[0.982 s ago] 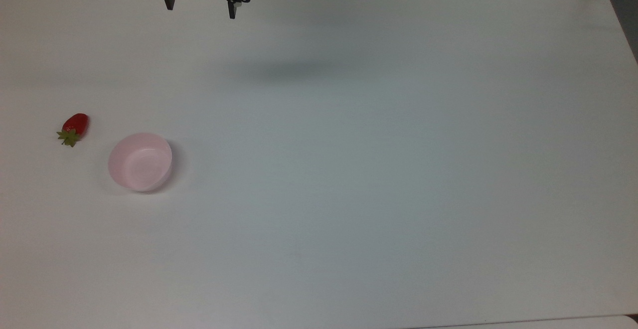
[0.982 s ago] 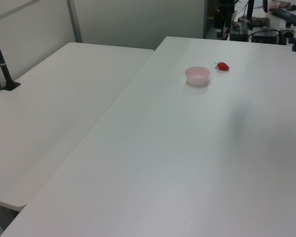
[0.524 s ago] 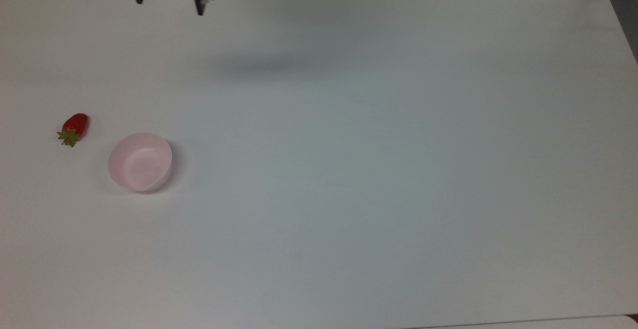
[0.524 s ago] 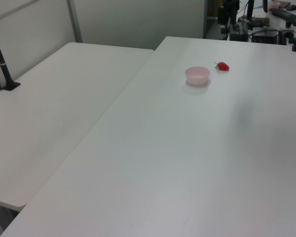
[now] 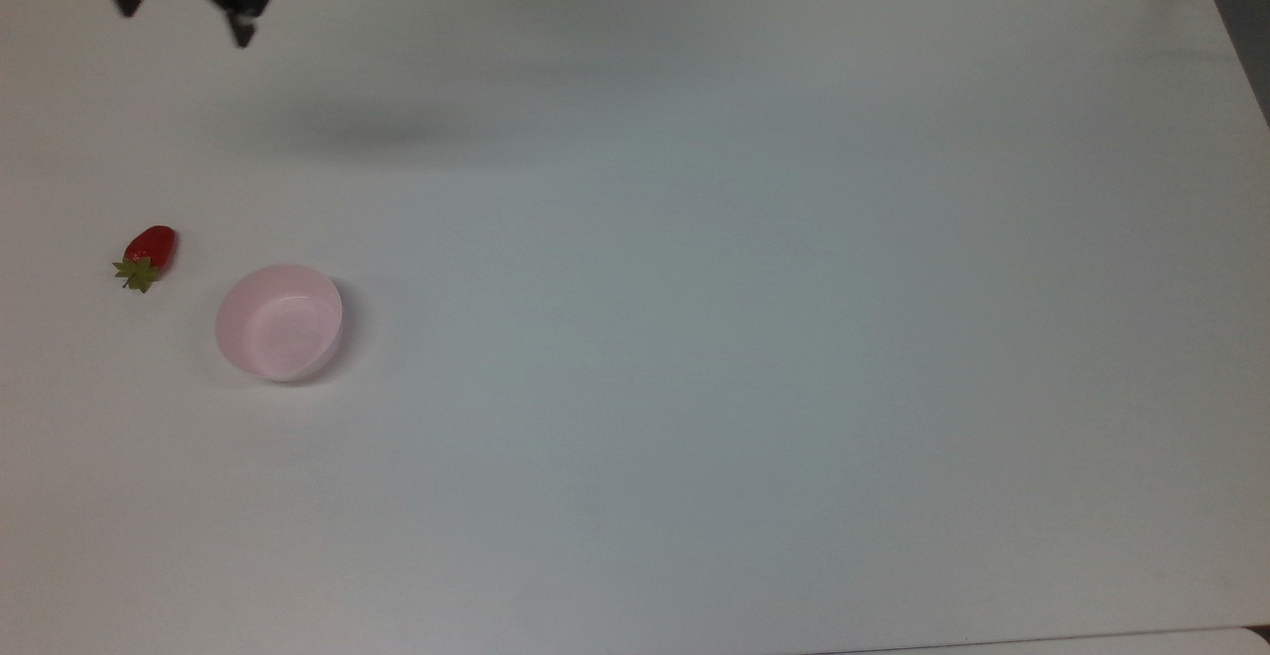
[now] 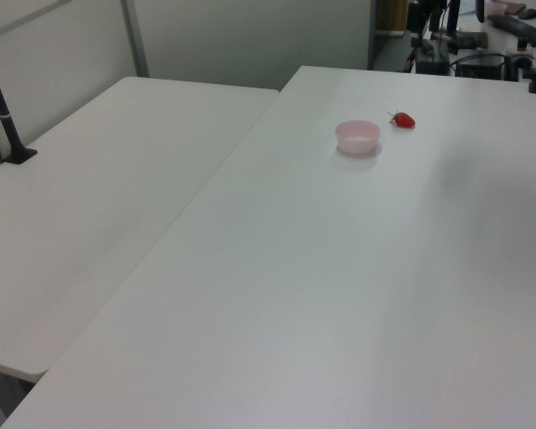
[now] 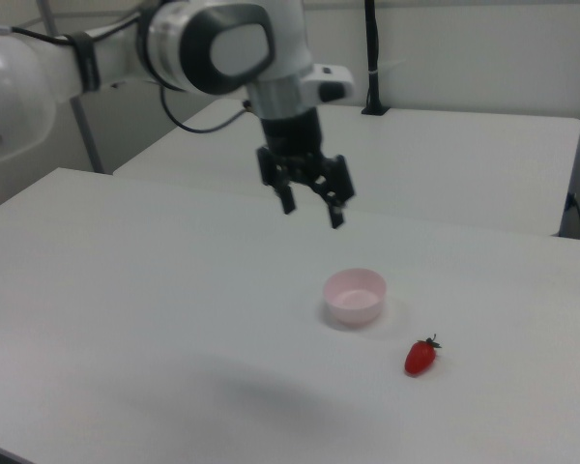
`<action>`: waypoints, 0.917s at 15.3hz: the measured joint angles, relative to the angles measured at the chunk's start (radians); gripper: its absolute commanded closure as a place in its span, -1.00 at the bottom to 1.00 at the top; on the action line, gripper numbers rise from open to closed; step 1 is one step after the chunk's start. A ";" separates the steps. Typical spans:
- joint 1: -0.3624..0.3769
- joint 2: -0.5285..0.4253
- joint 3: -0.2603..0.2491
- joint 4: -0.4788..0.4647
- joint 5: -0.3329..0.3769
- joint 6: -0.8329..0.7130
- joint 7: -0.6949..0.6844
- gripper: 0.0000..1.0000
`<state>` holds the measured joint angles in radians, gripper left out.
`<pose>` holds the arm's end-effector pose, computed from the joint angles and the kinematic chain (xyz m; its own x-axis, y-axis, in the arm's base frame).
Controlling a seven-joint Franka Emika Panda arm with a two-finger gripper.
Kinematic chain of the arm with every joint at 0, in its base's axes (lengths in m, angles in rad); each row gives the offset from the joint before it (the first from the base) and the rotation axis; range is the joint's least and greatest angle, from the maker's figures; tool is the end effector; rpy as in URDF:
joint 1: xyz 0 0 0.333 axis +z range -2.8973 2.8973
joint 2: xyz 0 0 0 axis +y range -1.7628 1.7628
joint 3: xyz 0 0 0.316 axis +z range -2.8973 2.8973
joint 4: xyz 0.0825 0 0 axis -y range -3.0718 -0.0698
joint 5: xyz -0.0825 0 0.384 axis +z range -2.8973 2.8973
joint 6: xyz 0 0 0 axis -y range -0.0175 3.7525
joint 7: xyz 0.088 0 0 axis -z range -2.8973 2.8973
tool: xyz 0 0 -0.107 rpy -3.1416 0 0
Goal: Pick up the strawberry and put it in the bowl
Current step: 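Move the open gripper over to the red strawberry and lower it, then close the gripper on the red strawberry and lift it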
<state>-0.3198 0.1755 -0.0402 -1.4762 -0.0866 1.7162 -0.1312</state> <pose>0.5787 -0.2242 0.5803 0.9756 -0.2136 0.0512 -0.2179 -0.9708 0.1008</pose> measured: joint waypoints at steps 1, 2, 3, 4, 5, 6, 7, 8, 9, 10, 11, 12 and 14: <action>-0.027 0.017 0.000 -0.001 0.000 0.039 -0.023 -1.00; -0.053 0.039 0.000 -0.002 0.001 0.069 -0.048 -1.00; -0.075 0.062 0.000 -0.003 0.004 0.092 -0.069 -1.00; -0.094 0.087 0.000 -0.004 0.006 0.115 -0.081 -1.00; -0.110 0.114 0.000 -0.005 0.006 0.145 -0.086 -1.00; -0.123 0.140 0.000 -0.006 0.007 0.176 -0.088 -1.00; -0.132 0.166 0.000 -0.006 0.007 0.208 -0.091 -1.00; -0.137 0.205 0.000 -0.007 0.008 0.249 -0.092 -1.00; -0.139 0.230 0.000 -0.007 0.008 0.271 -0.092 -1.00; -0.143 0.255 0.000 -0.008 0.008 0.296 -0.092 -0.98; -0.149 0.281 0.000 -0.008 0.008 0.324 -0.092 -0.82; -0.155 0.317 0.000 -0.008 0.008 0.361 -0.092 -0.74; -0.158 0.353 0.000 -0.007 0.008 0.402 -0.092 -0.64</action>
<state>-0.4777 0.5284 -0.0398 -1.4834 -0.0786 2.1181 -0.2234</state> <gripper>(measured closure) 0.093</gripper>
